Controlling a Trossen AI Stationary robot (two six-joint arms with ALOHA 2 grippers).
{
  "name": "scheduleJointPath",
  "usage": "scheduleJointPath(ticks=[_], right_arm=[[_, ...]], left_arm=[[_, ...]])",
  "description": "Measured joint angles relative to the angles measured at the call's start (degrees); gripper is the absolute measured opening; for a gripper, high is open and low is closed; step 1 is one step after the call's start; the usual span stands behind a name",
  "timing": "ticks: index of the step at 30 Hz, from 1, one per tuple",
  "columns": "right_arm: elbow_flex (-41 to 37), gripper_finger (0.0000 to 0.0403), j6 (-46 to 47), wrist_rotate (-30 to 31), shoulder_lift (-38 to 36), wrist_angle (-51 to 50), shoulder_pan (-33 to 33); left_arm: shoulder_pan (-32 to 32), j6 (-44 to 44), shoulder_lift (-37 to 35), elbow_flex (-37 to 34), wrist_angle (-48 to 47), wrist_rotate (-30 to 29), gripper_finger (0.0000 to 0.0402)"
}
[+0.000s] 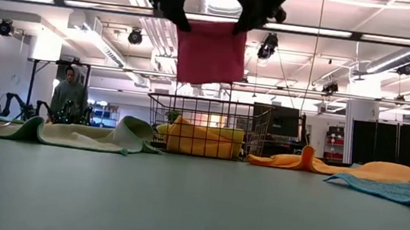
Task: Fold microfiber towels
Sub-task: Put the pink microfiber towel into the wire basket
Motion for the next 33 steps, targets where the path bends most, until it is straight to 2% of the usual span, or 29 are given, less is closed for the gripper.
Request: scheduleJointPath(ticks=[3,11,16,23,28,33], right_arm=[[-0.2,0.0009,-0.7,-4.5,1.6,2.5,-4.5],[1.4,0.0009,-2.5,-14.3,11.0,4.9,-14.0],[2.5,0.0009,-4.5,-14.7,16.6,5.8,-17.3],[3.3,0.0009,-10.3,-14.9,21.0,8.7,-20.6],[3.3,0.0009,-14.7,-15.1,21.8,10.6,-22.2],[3.3,0.0009,-13.3,-20.9,21.3,9.9,-23.0]], left_arm=[[4.6,2.4,2.8,0.4,3.4,4.2,0.0013],[11.6,10.0,12.9,1.9,8.0,5.7,0.0013],[13.8,14.5,19.2,4.1,11.8,5.7,0.0013],[16.2,17.5,26.7,8.9,12.0,5.7,0.0013],[17.3,18.6,28.2,9.6,11.9,5.4,0.0013],[18.0,19.4,27.5,9.7,8.0,5.1,0.0013]])
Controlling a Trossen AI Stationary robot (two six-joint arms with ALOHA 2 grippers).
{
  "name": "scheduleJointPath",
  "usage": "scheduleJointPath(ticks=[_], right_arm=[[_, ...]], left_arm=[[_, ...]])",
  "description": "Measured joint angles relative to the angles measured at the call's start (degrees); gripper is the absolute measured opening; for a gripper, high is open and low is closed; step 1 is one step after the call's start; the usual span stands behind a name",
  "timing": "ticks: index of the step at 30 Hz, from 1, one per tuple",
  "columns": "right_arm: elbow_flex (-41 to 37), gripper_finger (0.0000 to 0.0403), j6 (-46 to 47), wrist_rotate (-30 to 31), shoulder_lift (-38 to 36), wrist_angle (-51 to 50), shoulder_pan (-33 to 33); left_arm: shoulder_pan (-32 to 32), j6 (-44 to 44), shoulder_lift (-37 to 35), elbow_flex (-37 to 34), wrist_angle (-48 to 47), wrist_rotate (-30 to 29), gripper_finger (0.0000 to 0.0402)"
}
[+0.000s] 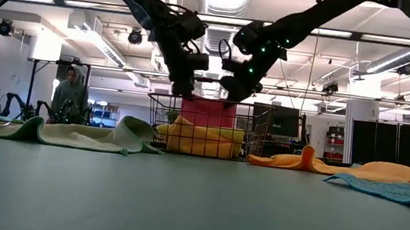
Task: Fold microfiber towels
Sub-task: Put the pink microfiber towel into the wire basket
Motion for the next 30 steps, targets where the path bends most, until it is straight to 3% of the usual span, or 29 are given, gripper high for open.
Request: scheduleJointPath(ticks=[3,9,14,17,30], right_arm=[[0.0,0.0009,2.3,-3.5,0.0,-2.6,0.1],[0.0,0.0009,5.7,-8.7,0.1,-6.9,1.1],[0.0,0.0009,8.2,-15.3,0.1,-9.6,1.6],[0.0,0.0015,8.4,-16.1,0.1,-10.3,2.0],[0.0,0.0128,9.5,-16.7,0.1,-13.3,2.3]], left_arm=[[-0.2,-0.3,-0.7,0.3,-5.0,0.6,0.0013],[-0.8,-4.4,-1.3,0.3,-12.0,7.2,0.0013],[-1.7,-4.9,-1.4,0.3,-14.4,7.9,0.0013],[-2.0,-4.8,-1.4,0.3,-14.7,7.9,0.0013],[-4.8,-4.8,-1.6,0.4,-20.0,7.8,0.0013]])
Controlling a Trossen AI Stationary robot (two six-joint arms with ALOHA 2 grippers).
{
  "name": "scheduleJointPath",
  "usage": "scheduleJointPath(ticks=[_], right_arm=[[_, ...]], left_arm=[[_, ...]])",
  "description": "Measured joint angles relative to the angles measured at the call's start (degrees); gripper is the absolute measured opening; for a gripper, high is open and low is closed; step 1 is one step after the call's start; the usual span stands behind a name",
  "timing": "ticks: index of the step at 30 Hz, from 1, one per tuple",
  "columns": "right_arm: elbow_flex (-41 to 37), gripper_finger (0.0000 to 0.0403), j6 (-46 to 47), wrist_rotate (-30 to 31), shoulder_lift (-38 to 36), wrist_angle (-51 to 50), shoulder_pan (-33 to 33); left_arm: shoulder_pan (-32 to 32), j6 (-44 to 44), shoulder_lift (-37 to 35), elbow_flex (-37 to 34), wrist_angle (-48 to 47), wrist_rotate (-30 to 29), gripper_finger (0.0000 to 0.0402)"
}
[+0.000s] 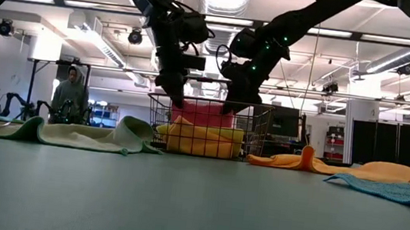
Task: Fold microfiber towels
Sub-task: Put the pink microfiber towel into the wire basket
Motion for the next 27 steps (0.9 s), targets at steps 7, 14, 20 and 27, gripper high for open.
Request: scheduleJointPath(ticks=[7,14,20,27], right_arm=[[0.2,0.0178,1.4,0.0,-0.5,-1.5,0.3],[3.1,0.0191,1.3,0.0,-0.6,-5.4,0.4],[6.0,0.0192,1.2,0.0,-0.6,-9.0,0.4],[7.4,0.0192,0.6,0.1,-2.4,-12.3,0.2]], left_arm=[[-1.1,0.0,0.0,0.0,-1.4,-0.3,0.0019],[-1.3,-0.1,0.0,0.0,-1.3,-0.3,0.0067],[-1.4,-0.1,0.0,0.0,-1.3,-0.7,0.0112],[-2.4,-0.1,-0.9,-0.1,-3.1,-6.6,0.0167]])
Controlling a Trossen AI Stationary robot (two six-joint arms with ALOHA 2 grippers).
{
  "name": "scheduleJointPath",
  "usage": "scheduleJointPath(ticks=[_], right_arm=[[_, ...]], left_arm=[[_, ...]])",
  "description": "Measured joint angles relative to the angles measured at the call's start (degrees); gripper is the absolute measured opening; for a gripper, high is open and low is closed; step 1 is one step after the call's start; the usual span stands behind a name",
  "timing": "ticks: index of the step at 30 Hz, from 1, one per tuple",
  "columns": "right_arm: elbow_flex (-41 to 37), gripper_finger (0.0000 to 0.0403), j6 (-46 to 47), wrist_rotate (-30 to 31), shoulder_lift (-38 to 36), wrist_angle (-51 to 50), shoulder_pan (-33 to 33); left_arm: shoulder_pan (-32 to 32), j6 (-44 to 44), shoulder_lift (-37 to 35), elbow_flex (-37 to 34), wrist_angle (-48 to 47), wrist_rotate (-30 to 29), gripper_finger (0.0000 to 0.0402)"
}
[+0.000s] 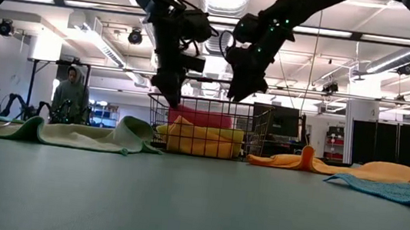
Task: Fold microfiber towels
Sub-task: Put the pink microfiber towel into the wire basket, then fold the green microfiber towel
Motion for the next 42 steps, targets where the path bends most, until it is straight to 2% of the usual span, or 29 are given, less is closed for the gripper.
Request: scheduleJointPath(ticks=[7,15,22,30,35,39,42], right_arm=[[0.0,0.0191,-1.5,0.5,-4.0,-2.2,0.0],[-0.1,0.0191,-4.7,0.4,-9.8,-4.5,-0.1],[-6.1,0.0192,-4.0,-5.4,-13.7,-6.3,0.8],[-11.8,0.0192,0.9,-5.5,-16.8,-5.6,4.1],[-12.4,0.0192,5.0,-5.5,-17.9,-4.5,6.9],[-12.4,0.0192,9.0,-5.4,-18.3,-3.7,9.4],[-12.4,0.0192,10.3,-5.4,-18.7,-3.6,11.4]], left_arm=[[-2.5,-0.7,-6.9,0.0,-0.1,0.7,0.0173],[-2.7,-15.2,-14.0,-1.4,-1.0,3.1,0.0173],[-5.0,-18.5,-18.9,-8.8,-2.8,6.1,0.0173],[-9.1,-22.5,-23.2,-17.4,-2.2,9.1,0.0173],[-10.5,-27.3,-22.9,-21.4,-2.0,10.7,0.0173],[-12.7,-32.3,-22.8,-25.9,-1.5,15.4,0.0173],[-15.2,-35.9,-22.8,-29.3,-0.1,15.8,0.0173]])
